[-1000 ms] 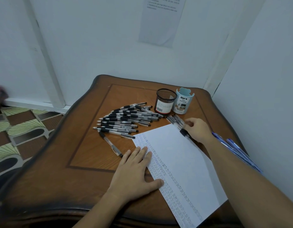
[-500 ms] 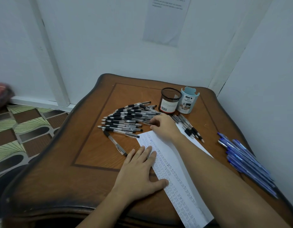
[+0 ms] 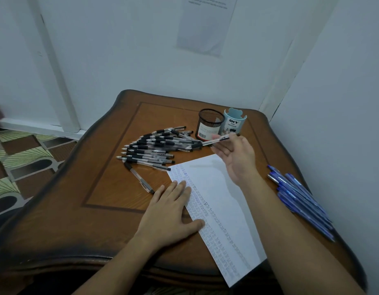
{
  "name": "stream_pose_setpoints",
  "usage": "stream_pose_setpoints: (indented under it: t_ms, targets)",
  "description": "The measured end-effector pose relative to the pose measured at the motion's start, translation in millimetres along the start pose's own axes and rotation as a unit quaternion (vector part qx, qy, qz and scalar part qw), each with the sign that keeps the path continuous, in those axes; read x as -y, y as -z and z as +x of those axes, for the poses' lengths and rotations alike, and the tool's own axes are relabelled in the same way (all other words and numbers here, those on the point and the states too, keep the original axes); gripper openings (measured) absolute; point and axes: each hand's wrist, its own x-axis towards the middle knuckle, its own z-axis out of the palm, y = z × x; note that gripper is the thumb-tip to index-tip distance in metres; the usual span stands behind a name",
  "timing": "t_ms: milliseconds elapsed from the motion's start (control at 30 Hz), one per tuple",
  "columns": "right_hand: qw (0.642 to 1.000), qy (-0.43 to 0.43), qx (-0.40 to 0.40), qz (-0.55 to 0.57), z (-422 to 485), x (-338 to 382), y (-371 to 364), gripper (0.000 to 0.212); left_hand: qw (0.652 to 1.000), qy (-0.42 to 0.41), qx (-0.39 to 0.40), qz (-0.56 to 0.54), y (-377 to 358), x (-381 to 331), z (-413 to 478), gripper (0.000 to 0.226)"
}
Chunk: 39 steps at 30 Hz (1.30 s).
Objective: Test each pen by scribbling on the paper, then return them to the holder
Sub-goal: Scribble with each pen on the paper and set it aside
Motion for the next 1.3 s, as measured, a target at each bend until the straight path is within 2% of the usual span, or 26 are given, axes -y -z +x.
stream_pose_setpoints:
  t_ms: [133,333,433,500,567,667,767,833,933,1100,1167,1300]
  targets:
    - [0.997,0.009,-0.015,0.077,-22,12,11,0.008,1.0,0.003,-0.006,-0.004,0,-1,0,0.103]
    - [1.0,-0.017,0.018,-0.01,-46,14,25,0.011,0.999,0.019,-0.017,0.022,-2,-5,1,0.102]
    - [0.998,-0.015,0.048,-0.038,-56,9,31,0.001,0.999,0.028,-0.01,0.035,-3,-6,2,0.111]
    - [0.996,-0.004,0.069,-0.049,-59,3,36,0.004,0.999,0.029,0.0,0.042,-3,-7,2,0.118]
    - [0.997,-0.025,0.061,-0.045,-62,-3,41,0.017,0.999,0.029,0.005,0.043,-4,-8,2,0.124]
    - [0.996,-0.074,0.055,0.004,-63,-11,49,0.05,0.998,0.027,0.011,0.048,-3,-7,3,0.127]
    - [0.993,-0.094,0.06,-0.032,-64,-19,57,0.068,0.998,0.026,0.011,0.056,-3,-7,3,0.127]
    - [0.992,-0.083,0.078,-0.06,-64,-25,59,0.062,0.998,0.025,0.011,0.057,-4,-7,3,0.127]
    - [0.989,-0.04,0.104,-0.102,-64,-36,58,0.029,0.998,0.023,0.01,0.057,-4,-6,3,0.125]
    - [0.972,-0.029,0.16,-0.172,-62,-51,53,0.029,0.998,0.018,0.005,0.053,-6,-3,3,0.123]
    - [0.969,-0.044,0.177,-0.167,-63,-54,51,0.026,0.999,0.016,0.006,0.05,-6,-3,4,0.122]
    - [0.964,-0.017,0.136,-0.226,-62,-66,55,0.042,0.998,0.015,0.01,0.052,-6,-3,4,0.123]
